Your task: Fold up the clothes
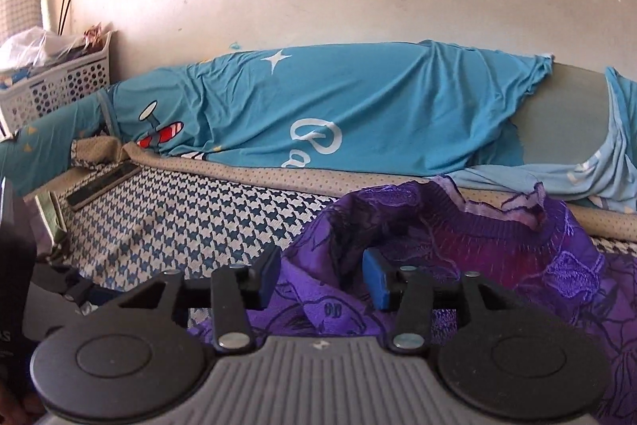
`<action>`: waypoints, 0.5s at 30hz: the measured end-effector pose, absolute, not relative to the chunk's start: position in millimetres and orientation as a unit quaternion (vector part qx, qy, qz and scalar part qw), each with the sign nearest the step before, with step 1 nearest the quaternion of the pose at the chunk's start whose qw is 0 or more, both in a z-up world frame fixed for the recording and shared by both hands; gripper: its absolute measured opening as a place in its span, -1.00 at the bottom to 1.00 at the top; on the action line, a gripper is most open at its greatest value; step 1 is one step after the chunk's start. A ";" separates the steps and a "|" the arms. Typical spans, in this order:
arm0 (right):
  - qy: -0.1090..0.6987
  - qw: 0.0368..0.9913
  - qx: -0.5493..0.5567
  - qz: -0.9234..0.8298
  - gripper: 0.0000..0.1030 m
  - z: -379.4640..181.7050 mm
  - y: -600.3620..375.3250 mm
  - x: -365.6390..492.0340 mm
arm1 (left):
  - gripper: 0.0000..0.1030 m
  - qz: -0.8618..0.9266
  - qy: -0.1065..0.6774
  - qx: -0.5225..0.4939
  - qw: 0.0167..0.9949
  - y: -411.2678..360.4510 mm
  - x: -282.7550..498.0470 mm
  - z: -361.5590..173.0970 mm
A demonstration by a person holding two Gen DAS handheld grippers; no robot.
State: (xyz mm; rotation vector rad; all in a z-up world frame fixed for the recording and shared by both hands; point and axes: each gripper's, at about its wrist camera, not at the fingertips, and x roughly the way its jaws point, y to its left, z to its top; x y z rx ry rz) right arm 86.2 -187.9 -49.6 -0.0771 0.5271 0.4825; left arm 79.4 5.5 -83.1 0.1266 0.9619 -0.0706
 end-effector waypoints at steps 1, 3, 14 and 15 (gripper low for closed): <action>0.259 0.934 -0.054 0.239 -0.07 -51.7 -182.9 85.6 | 1.00 -0.035 0.462 0.060 0.884 6.3 79.8 -83.2; 0.259 0.931 -0.088 0.243 -0.06 -55.9 -173.0 84.4 | 1.00 -0.037 0.462 0.060 0.884 7.5 80.5 -83.3; 0.220 0.933 -0.182 0.218 -0.90 -65.1 -151.0 73.0 | 1.00 -0.038 0.464 0.056 0.883 7.6 80.6 -84.5; 0.216 0.943 -0.152 0.204 -0.91 -60.2 -158.7 74.9 | 1.00 -0.038 0.464 0.056 0.883 7.4 80.7 -84.6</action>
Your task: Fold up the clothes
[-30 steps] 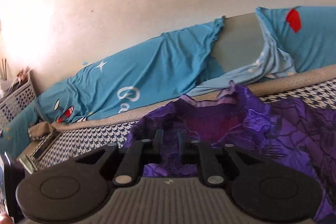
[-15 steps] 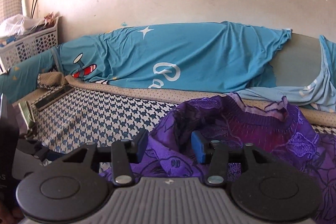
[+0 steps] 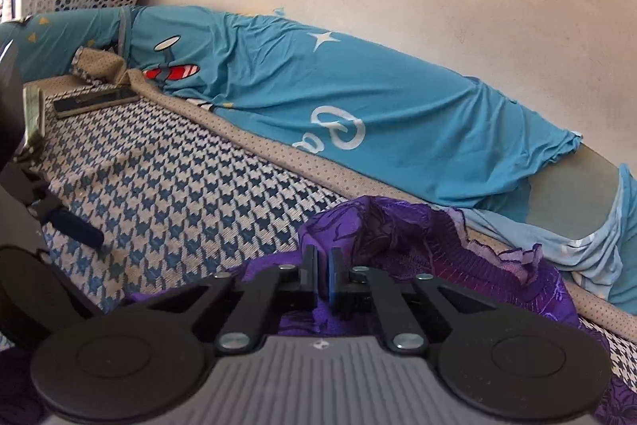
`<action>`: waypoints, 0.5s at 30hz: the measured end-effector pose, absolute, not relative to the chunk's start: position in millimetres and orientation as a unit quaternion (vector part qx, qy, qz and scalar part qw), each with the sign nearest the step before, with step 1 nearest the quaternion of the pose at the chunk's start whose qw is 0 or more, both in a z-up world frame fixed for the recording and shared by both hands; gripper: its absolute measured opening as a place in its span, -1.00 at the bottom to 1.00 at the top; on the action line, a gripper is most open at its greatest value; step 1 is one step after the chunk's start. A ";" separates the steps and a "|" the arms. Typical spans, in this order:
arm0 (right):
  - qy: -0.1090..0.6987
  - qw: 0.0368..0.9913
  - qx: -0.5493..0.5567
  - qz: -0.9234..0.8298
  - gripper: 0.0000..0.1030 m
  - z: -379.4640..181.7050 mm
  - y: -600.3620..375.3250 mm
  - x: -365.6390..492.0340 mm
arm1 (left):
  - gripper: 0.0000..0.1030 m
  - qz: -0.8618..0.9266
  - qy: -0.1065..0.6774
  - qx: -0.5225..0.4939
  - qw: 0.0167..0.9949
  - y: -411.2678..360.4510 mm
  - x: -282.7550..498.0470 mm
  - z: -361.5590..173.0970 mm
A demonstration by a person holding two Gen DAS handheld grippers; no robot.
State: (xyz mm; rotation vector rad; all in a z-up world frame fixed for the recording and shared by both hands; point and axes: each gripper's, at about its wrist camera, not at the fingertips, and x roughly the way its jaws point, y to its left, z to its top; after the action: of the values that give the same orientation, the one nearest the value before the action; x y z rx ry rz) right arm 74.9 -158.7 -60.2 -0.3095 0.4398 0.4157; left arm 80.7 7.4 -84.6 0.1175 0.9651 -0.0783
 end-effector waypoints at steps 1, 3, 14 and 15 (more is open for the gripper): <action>0.211 0.951 -0.122 0.189 -0.92 -55.2 -166.4 76.8 | 1.00 -0.037 0.463 0.056 0.884 7.1 80.7 -84.6; 0.202 0.965 -0.057 0.159 -0.92 -45.6 -183.1 80.9 | 1.00 -0.037 0.464 0.056 0.883 6.9 81.1 -84.6; 0.288 0.928 0.233 0.041 -0.93 -50.9 -282.1 103.3 | 1.00 -0.035 0.471 0.048 0.880 7.8 82.0 -84.3; 0.282 0.933 0.222 0.038 -0.93 -46.4 -283.3 101.2 | 1.00 -0.034 0.471 0.049 0.880 7.4 81.7 -84.1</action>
State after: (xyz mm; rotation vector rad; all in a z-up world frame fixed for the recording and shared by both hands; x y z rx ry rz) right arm 101.2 -283.3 -46.4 0.4539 0.5774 0.0772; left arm 81.7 7.4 -84.1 0.1018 0.9817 -0.0710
